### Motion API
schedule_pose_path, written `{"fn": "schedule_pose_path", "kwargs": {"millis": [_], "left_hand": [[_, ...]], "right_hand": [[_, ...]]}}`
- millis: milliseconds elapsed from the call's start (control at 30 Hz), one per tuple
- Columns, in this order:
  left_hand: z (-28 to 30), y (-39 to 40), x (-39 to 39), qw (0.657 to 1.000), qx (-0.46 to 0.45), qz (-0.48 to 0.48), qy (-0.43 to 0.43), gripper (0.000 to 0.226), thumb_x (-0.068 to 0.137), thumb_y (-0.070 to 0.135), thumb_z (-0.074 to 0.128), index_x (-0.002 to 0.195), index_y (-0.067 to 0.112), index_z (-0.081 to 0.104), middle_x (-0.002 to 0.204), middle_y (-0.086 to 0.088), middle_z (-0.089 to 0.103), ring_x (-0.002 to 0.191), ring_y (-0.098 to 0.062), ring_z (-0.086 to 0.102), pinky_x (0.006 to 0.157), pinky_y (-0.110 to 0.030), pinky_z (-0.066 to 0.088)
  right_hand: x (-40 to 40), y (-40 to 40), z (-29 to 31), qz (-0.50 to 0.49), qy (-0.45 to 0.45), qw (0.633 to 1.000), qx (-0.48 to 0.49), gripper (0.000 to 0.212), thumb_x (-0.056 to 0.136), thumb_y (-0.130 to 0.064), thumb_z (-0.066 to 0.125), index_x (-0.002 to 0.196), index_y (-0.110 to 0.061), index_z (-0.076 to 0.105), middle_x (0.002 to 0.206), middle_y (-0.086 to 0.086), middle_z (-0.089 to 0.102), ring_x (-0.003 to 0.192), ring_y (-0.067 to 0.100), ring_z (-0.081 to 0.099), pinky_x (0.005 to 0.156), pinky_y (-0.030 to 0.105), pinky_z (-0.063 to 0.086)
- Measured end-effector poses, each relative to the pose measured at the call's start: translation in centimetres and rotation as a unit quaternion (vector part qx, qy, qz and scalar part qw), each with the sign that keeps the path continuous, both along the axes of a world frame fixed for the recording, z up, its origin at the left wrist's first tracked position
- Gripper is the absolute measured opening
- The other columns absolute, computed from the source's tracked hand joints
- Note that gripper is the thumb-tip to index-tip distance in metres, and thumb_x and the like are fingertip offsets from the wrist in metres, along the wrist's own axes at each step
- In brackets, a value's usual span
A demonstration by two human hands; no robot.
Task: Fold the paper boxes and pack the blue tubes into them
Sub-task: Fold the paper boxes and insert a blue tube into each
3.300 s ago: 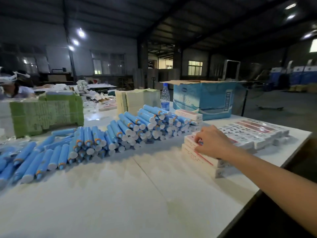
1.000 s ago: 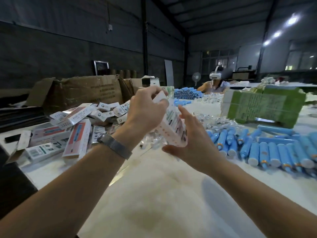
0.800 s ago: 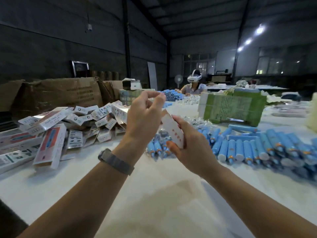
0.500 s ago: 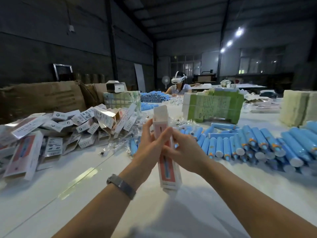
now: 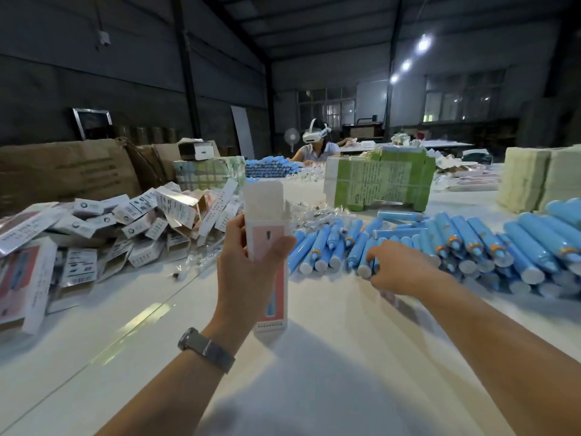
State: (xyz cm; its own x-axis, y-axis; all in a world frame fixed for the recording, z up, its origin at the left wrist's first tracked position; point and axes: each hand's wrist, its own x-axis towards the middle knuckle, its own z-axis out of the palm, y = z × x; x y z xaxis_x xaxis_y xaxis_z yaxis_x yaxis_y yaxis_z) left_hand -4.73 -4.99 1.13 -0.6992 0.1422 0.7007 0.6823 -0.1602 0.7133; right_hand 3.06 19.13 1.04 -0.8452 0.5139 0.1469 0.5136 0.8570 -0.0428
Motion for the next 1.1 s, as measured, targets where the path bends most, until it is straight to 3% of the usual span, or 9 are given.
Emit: {"fn": "schedule_pose_path", "kwargs": {"millis": [67, 200, 333, 433, 533, 633, 733, 833, 1100], "left_hand": [[0.0, 0.0, -0.2, 1.0, 0.004, 0.0, -0.007, 0.039, 0.081, 0.031, 0.078, 0.104, 0.039, 0.047, 0.084, 0.03, 0.061, 0.075, 0.003, 0.065, 0.055, -0.008, 0.049], [-0.3, 0.0, -0.4, 1.0, 0.003, -0.001, -0.003, 0.042, 0.081, 0.033, 0.078, 0.105, 0.045, 0.046, 0.088, 0.029, 0.063, 0.077, 0.001, 0.066, 0.057, -0.01, 0.051], [-1.6, 0.4, -0.3, 0.996, -0.084, -0.013, 0.014, 0.048, 0.084, 0.034, 0.077, 0.104, 0.063, 0.044, 0.095, 0.034, 0.063, 0.081, 0.004, 0.067, 0.059, -0.011, 0.051], [-1.9, 0.6, -0.1, 0.993, -0.116, -0.001, 0.039, 0.037, 0.089, 0.037, 0.071, 0.113, 0.053, 0.047, 0.097, 0.039, 0.062, 0.084, 0.008, 0.065, 0.062, -0.006, 0.047], [-1.9, 0.3, -0.5, 0.989, -0.127, 0.017, 0.077, 0.041, 0.086, 0.038, 0.069, 0.12, 0.045, 0.046, 0.094, 0.033, 0.064, 0.084, 0.008, 0.064, 0.061, -0.006, 0.047], [-1.8, -0.4, -0.7, 0.984, -0.139, 0.047, 0.105, 0.039, 0.089, 0.031, 0.071, 0.116, 0.042, 0.045, 0.101, 0.03, 0.058, 0.084, 0.008, 0.063, 0.06, -0.009, 0.049], [-1.6, -0.5, -0.7, 0.984, -0.137, 0.053, 0.098, 0.039, 0.089, 0.035, 0.071, 0.114, 0.045, 0.043, 0.102, 0.032, 0.057, 0.085, 0.007, 0.064, 0.062, -0.014, 0.053], [-1.8, -0.4, -0.5, 0.983, -0.146, 0.041, 0.106, 0.037, 0.084, 0.042, 0.064, 0.116, 0.04, 0.044, 0.104, 0.031, 0.057, 0.086, 0.004, 0.064, 0.063, -0.022, 0.058], [-2.2, -0.4, -1.0, 0.98, -0.152, 0.053, 0.113, 0.044, 0.087, 0.027, 0.074, 0.116, 0.038, 0.042, 0.1, 0.015, 0.063, 0.081, -0.006, 0.065, 0.06, -0.022, 0.056]], "right_hand": [[-0.2, 0.3, -1.0, -0.002, 0.038, 0.999, 0.01, 0.029, 0.091, -0.051, 0.053, 0.108, -0.028, 0.058, 0.113, 0.001, 0.05, 0.102, 0.028, 0.057, 0.082, 0.037, 0.046], [-0.6, 0.3, -1.7, 0.003, 0.09, 0.996, 0.007, 0.026, 0.091, -0.033, 0.058, 0.115, -0.024, 0.058, 0.119, 0.003, 0.055, 0.107, 0.031, 0.056, 0.087, 0.037, 0.044], [-0.2, -0.1, 0.6, -0.028, 0.231, 0.973, -0.004, 0.021, 0.087, -0.018, 0.058, 0.106, -0.019, 0.068, 0.112, 0.01, 0.067, 0.103, 0.033, 0.06, 0.079, 0.034, 0.043], [0.6, -0.7, 3.3, 0.024, 0.415, 0.91, -0.015, 0.017, 0.088, -0.012, 0.06, 0.098, -0.013, 0.073, 0.091, 0.011, 0.073, 0.084, 0.031, 0.065, 0.069, 0.03, 0.042], [1.4, -1.8, 6.1, 0.096, 0.542, 0.834, -0.044, 0.015, 0.093, -0.009, 0.059, 0.103, -0.01, 0.07, 0.074, 0.005, 0.067, 0.061, 0.015, 0.057, 0.055, 0.008, 0.035], [2.4, -3.2, 8.7, 0.149, 0.632, 0.747, -0.14, 0.013, 0.093, -0.01, 0.058, 0.103, -0.015, 0.065, 0.075, 0.003, 0.065, 0.064, 0.006, 0.06, 0.063, 0.009, 0.046], [3.2, -5.0, 10.3, 0.2, 0.654, 0.681, -0.261, 0.011, 0.094, -0.01, 0.06, 0.103, -0.018, 0.062, 0.082, 0.008, 0.071, 0.075, 0.017, 0.069, 0.064, 0.029, 0.056], [4.1, -6.2, 11.4, 0.252, 0.672, 0.622, -0.313, 0.012, 0.093, -0.01, 0.062, 0.099, -0.02, 0.06, 0.079, -0.001, 0.073, 0.073, 0.009, 0.069, 0.059, 0.019, 0.05], [5.6, -6.6, 13.2, 0.267, 0.722, 0.536, -0.346, 0.012, 0.092, -0.006, 0.061, 0.093, -0.018, 0.059, 0.071, 0.002, 0.07, 0.067, 0.016, 0.066, 0.056, 0.02, 0.045]]}}
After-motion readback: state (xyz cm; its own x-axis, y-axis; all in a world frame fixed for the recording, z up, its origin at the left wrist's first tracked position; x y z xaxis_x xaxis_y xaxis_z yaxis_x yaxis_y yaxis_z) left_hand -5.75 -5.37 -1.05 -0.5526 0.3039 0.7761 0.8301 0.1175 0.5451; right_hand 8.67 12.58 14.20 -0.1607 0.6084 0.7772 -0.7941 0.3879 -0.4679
